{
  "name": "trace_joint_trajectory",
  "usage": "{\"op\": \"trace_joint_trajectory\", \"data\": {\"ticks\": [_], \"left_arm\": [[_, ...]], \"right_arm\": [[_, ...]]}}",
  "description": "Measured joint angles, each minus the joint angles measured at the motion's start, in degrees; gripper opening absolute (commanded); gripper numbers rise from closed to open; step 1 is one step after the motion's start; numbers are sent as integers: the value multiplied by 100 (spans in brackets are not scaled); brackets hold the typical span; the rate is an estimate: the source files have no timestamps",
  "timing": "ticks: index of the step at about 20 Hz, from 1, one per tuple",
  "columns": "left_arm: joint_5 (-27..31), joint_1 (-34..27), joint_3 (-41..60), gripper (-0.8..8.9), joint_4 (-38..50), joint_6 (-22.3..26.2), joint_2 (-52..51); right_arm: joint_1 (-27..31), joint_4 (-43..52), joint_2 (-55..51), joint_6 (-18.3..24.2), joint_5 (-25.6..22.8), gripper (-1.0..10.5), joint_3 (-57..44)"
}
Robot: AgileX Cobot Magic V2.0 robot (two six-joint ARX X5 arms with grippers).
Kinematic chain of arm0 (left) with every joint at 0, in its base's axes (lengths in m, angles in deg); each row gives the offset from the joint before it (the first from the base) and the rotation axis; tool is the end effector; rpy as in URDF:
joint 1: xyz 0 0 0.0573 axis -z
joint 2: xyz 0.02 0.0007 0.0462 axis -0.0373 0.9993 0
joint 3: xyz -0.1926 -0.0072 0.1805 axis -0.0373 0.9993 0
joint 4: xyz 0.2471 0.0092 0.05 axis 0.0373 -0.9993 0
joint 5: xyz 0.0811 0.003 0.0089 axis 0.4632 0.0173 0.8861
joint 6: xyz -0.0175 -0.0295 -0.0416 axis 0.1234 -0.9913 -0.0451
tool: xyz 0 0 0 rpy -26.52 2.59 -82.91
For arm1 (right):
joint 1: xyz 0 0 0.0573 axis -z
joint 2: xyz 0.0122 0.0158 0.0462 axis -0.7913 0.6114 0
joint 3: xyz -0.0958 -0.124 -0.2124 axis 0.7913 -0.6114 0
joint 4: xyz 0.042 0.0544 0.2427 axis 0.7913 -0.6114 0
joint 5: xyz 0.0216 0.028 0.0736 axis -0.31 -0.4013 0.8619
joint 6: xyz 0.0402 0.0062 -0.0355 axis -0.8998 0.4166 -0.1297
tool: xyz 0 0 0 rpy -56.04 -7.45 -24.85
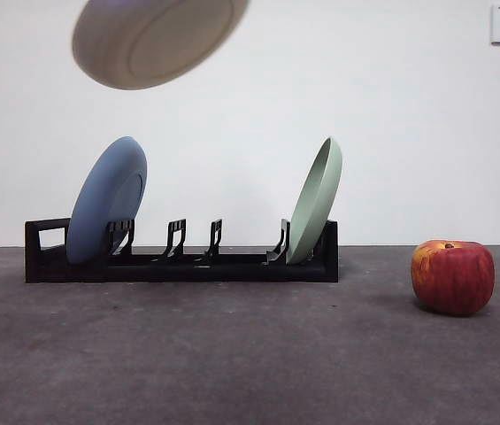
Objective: Take the yellow plate from the plate rack,put the plate on the table,take the apple from the table,put the apple in the plate
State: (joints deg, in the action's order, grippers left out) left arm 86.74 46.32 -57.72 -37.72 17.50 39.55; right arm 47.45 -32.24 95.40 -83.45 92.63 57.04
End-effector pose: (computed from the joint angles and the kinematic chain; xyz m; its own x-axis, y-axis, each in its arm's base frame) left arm 0.1954 -0.1884 0.4191 0.5155 -0.4443 -0.7328 0.8084 0.5358 0.2438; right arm 0.0996 0.0172 0.3656 0.7013 0.3606 -0.6149 -0.3339 0.9283 0.1635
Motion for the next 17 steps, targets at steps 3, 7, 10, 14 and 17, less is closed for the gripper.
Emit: {"op": "trace_joint_trajectory", "data": {"ticks": [3, 7, 10, 14, 17], "left_arm": [[1029, 942, 367, -5, -197, 55, 138], [1659, 1596, 1491, -5, 396, -70, 258], [1762, 1786, 2614, -5, 1266, -181, 260], [1987, 1928, 3571, -5, 2192, -267, 433], [1987, 1958, 3668, -5, 2417, -313, 850]], "right_arm": [[0, 96, 2, -7, 44, 626, 0], [0, 96, 2, -7, 46, 626, 0], [0, 94, 2, -7, 85, 626, 0], [0, 96, 4, -7, 101, 626, 0], [0, 96, 52, -7, 101, 626, 0]]}}
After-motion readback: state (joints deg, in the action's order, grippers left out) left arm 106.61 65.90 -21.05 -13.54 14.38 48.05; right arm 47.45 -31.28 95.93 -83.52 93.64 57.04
